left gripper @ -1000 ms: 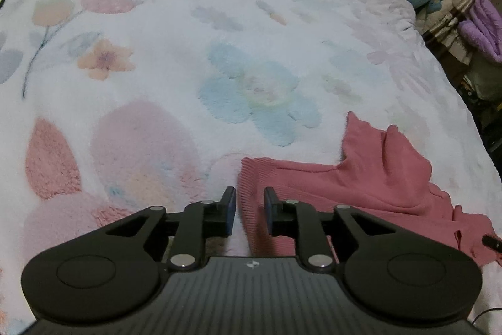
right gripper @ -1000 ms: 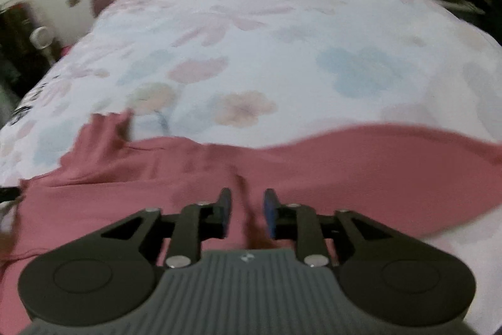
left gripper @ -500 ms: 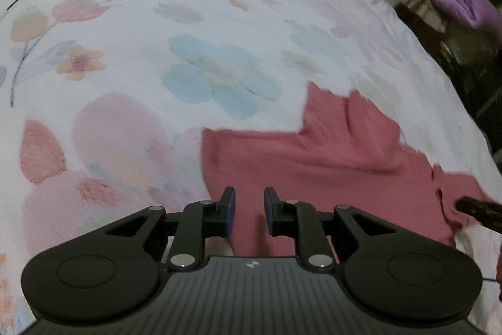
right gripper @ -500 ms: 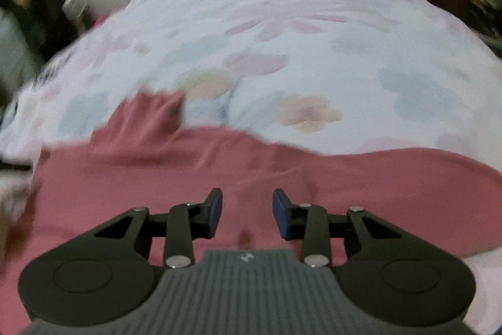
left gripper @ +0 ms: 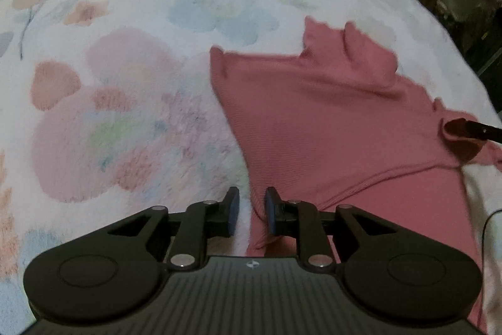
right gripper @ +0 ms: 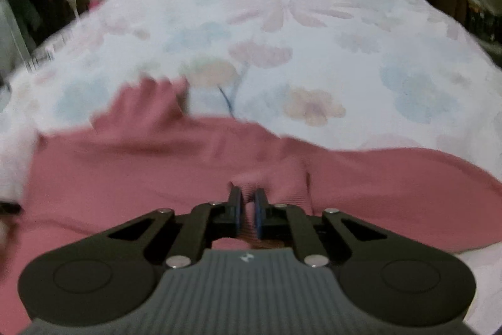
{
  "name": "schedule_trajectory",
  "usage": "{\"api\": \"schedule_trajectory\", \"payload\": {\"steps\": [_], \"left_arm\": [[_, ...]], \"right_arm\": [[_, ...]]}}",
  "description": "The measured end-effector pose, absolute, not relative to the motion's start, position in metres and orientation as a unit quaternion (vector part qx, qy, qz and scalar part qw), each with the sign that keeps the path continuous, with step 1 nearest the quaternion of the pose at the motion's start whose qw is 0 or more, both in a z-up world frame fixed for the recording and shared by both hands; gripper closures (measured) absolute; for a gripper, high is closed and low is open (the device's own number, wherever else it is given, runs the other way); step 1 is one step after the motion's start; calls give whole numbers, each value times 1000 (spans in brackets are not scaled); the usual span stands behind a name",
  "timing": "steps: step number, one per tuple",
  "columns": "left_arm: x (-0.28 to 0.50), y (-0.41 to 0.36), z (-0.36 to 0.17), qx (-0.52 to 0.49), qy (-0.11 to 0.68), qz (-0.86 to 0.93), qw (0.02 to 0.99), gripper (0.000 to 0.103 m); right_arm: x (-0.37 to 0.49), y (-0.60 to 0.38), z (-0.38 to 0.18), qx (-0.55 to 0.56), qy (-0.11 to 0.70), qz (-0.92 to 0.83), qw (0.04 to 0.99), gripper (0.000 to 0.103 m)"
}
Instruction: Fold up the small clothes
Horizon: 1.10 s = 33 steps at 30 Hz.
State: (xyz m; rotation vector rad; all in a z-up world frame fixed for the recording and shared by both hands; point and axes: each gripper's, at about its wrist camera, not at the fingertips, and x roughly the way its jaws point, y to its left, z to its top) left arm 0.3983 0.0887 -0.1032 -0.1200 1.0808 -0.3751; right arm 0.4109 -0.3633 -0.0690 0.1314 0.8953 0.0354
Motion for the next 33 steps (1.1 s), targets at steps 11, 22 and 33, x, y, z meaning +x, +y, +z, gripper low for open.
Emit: {"api": "schedule_trajectory", "payload": {"steps": [11,22,33], "left_arm": [[405,95,-77,-82,486,-188,850,80],[406,94,-85,-80,496,-173,847,79],[417,61,-64,-49,497,-159,851,78]], "right_arm": [[442,-318,-85,198,456,44,866,86],[423,-336,-83,112,471,21,874,91],[408,-438,-5,107,430,-50,895,87]]}}
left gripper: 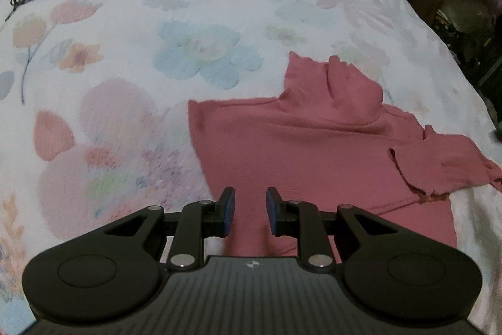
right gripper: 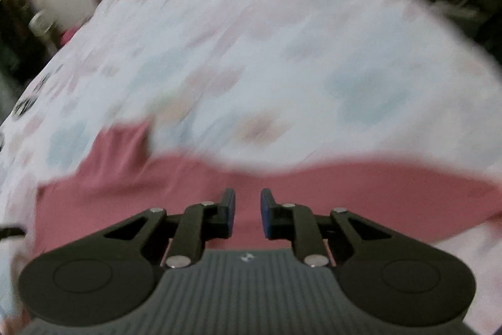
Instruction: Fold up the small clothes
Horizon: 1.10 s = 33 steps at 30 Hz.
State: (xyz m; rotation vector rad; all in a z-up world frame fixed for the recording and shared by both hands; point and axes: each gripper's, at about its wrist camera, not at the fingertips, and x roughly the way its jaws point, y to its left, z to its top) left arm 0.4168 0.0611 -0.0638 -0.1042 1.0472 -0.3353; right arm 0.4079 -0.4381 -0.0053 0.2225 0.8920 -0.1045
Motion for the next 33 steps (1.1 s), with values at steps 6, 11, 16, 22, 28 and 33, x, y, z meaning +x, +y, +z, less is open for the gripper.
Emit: {"api": "schedule_trajectory", "payload": {"steps": [6,11,16,22,28,33], "left_arm": [[414,36,-53,-53,485,-157,859,71],[412,15,-60,-40,482,-148,863,70],[415,3,-78,-61,492,-129,859,70],[418,-14,-97,-46,506,-131,851,70],[421,-25,-106,-30,513,-138,847,70],[417,-19,-102,-39,513,-140,846,70]], "right_arm": [[371,-568,48,137,376,-137,906,56],[328,-659,17,180,364,-198,892,54],[292,-717,-33,214,372,-221,876,53],[288,-750,-82,234,377,-234,865,50],[298,-742,-100,238,375,-182,877,52],[313,-727,-107,215,396,-193,872,96]]}}
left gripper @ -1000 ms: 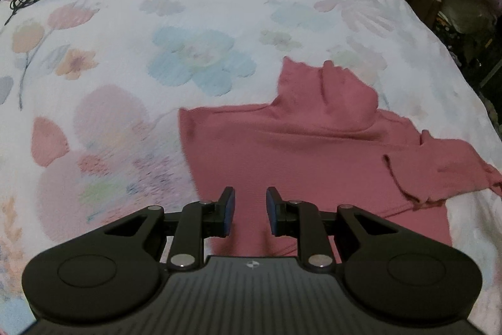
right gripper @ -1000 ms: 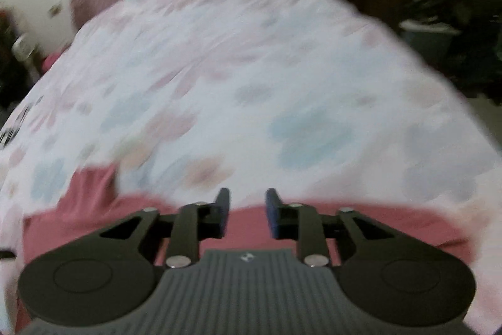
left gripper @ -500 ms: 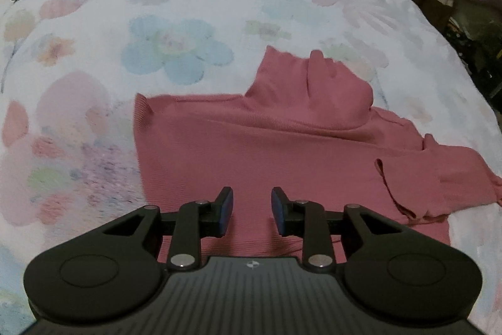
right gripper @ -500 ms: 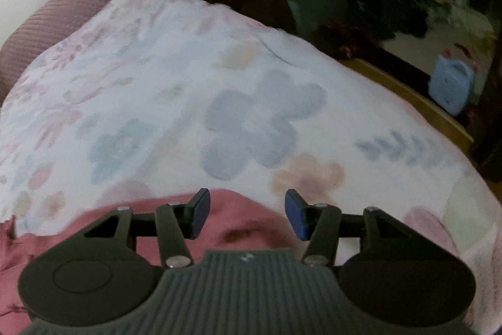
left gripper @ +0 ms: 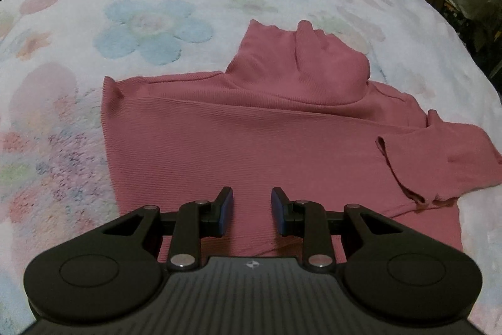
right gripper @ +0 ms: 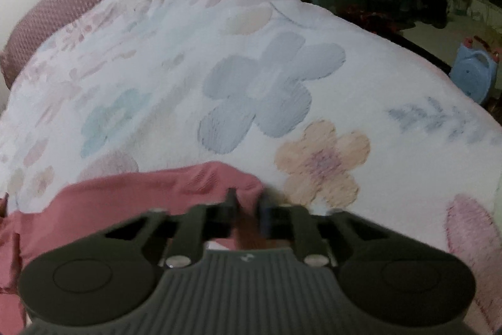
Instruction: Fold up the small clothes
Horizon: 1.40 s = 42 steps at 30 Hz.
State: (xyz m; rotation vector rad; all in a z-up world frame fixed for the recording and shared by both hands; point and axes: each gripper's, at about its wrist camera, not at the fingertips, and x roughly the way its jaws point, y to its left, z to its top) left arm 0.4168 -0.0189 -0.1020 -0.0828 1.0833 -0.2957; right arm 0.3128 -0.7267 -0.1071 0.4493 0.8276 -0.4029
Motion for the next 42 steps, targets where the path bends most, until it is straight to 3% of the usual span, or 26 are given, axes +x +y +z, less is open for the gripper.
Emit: {"api": "schedule_trajectory", "payload": {"steps": [10,16,21,29,36,39,42], "left_arm": [[401,17,-83,-47,506,-136,851,70],[394,39,-61,-70,494,-142,855,70],[387,61,-48,-87,490,-143,856,70],[386,89,-45,-106,481,-153,857,70],[397,106,-61,-127,484,-160,851,70],[400,107,-68,-133,482,-168,849,70],[404,106,-72,-136,479,-175,850,70]], "right_arm": [[343,-633,5,191,328,-113,918,98],[384,-522,73,199,297,-11,934,98],[418,-417,92,191,308,61,930,98],[450,-261,31,185,365,134,903,98],[464,-174,-78,181,434,141,871,97],[462,-162,-111,200,465,149,850,87],[458,-160,-118,220,473,179,834,84]]}}
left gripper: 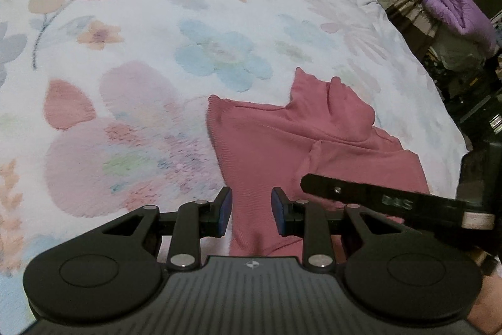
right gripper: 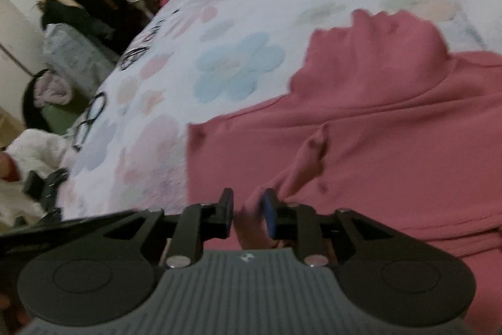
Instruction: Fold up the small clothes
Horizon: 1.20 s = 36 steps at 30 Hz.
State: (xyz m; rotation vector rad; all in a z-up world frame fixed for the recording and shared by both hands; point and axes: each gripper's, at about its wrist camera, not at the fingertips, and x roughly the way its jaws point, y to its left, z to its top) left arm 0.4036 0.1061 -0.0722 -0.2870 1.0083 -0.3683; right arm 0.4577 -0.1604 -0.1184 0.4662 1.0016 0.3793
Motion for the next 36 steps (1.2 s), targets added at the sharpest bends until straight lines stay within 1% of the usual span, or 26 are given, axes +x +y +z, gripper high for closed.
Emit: {"api": "schedule_trajectory", "payload": {"steps": [3,6,9,10,11,13,16,18,19,20,21,22,23,24,25,26,27,28,29,31,34,36], "left_arm": [[408,102,-73,-139,477,-183,848,70],[413,87,-73,-141,471,-209,845,70],[413,63,-73,-124,467,-235,844,69],[412,51,-74,-109,464,-243,845,66],[410,41,-75,-93,462,-251,846,59],[408,20,-78,-57,459,-257,848,54],[408,-5,-88,-23,459,-256,850,51],[407,-19,-96,-6,461,-249,852,46],[406,-26,-100,4,461,-246,853,41],[405,-32,-104,15,459,-239,855,38],[405,-37,-108,25,458,-227,859,38],[406,-40,-112,32,459,-211,862,40],[408,-40,-115,31,461,-200,864,51],[410,-37,-116,19,464,-193,864,56],[412,-32,-115,2,465,-192,864,73],[413,-29,-113,-4,464,-189,866,83],[413,-23,-108,-12,462,-188,867,86],[413,-16,-103,-20,461,-193,866,94],[413,-12,-97,-23,459,-196,866,99],[414,-2,-80,-23,448,-189,874,99],[422,10,-44,-56,436,-192,878,99],[429,12,-18,-73,424,-202,880,99]], "right_arm": [[452,-171,-102,231,449,201,840,66],[447,-198,-82,209,428,178,861,66],[443,-228,-80,151,432,127,880,66],[439,-239,-80,142,432,116,883,66],[435,-252,-81,139,432,107,884,66],[424,-277,-79,137,430,95,887,66],[405,-308,-77,123,424,75,894,66],[392,-325,-78,124,422,68,896,66],[386,-332,-79,125,421,66,896,66],[381,-339,-80,124,420,65,897,66],[374,-345,-80,120,420,62,897,66],[369,-349,-81,114,419,60,899,66],[364,-353,-80,113,417,60,900,66],[360,-355,-81,113,414,61,901,66],[355,-358,-80,113,411,63,902,66],[351,-360,-80,112,409,65,903,66],[348,-362,-79,107,408,67,904,65],[346,-363,-80,98,408,67,905,65],[344,-364,-80,85,407,66,907,65],[342,-363,-81,64,405,60,910,55],[338,-360,-80,49,397,60,915,46],[333,-353,-78,46,388,66,918,46]]}}
